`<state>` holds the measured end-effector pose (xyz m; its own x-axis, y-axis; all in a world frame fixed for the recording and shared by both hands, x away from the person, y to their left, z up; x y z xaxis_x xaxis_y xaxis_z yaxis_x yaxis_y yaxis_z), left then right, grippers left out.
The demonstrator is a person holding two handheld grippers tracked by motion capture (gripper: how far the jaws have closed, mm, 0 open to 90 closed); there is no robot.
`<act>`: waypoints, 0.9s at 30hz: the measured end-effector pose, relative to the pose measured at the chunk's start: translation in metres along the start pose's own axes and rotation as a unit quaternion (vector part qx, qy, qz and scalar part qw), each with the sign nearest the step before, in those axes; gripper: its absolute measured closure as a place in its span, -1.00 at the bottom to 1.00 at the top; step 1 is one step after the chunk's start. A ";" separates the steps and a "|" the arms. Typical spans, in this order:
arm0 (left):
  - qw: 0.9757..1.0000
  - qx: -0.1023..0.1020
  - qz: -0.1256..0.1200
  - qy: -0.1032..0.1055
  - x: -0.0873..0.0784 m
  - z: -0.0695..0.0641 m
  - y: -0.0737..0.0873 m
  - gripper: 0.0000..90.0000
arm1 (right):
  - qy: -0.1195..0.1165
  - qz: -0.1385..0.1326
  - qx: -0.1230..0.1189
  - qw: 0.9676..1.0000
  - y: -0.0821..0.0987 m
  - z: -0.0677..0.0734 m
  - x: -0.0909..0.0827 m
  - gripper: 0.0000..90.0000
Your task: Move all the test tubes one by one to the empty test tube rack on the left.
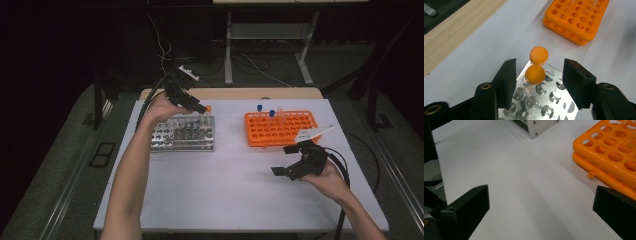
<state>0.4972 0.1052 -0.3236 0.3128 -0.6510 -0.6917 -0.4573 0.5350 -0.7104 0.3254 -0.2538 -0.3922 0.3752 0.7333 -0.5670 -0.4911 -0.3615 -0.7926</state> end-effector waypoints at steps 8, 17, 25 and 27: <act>0.999 -0.016 -0.026 -0.026 -0.023 -0.014 0.005 -0.75 | 0.023 0.002 0.002 1.000 -0.008 -0.017 -0.004 -0.99; 0.998 -0.024 -0.051 -0.040 -0.047 -0.032 0.016 -1.00 | 0.042 0.005 0.009 0.999 -0.019 -0.038 -0.005 -0.99; 0.996 -0.008 -0.074 -0.047 -0.062 -0.054 0.028 -1.00 | 0.054 0.002 0.014 0.998 -0.029 -0.053 -0.007 -0.99; 0.996 0.000 -0.076 -0.048 -0.065 -0.061 0.031 -1.00 | 0.059 0.003 0.019 0.998 -0.030 -0.057 -0.006 -0.99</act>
<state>0.4120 0.1317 -0.2926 0.4571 -0.6702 -0.5847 -0.3978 0.4339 -0.8083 0.3834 -0.2799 -0.3778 0.4615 0.6579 -0.5952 -0.5212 -0.3418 -0.7820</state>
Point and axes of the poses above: each handheld gripper's, and its own axes: x roughly forward along the jaws, y roughly out of its underside, z roughly to its left, the point moved 2 cm from there along x, roughly forward along the jaws, and after that the axes turned 7 degrees about -z, right-handed, at the moved point
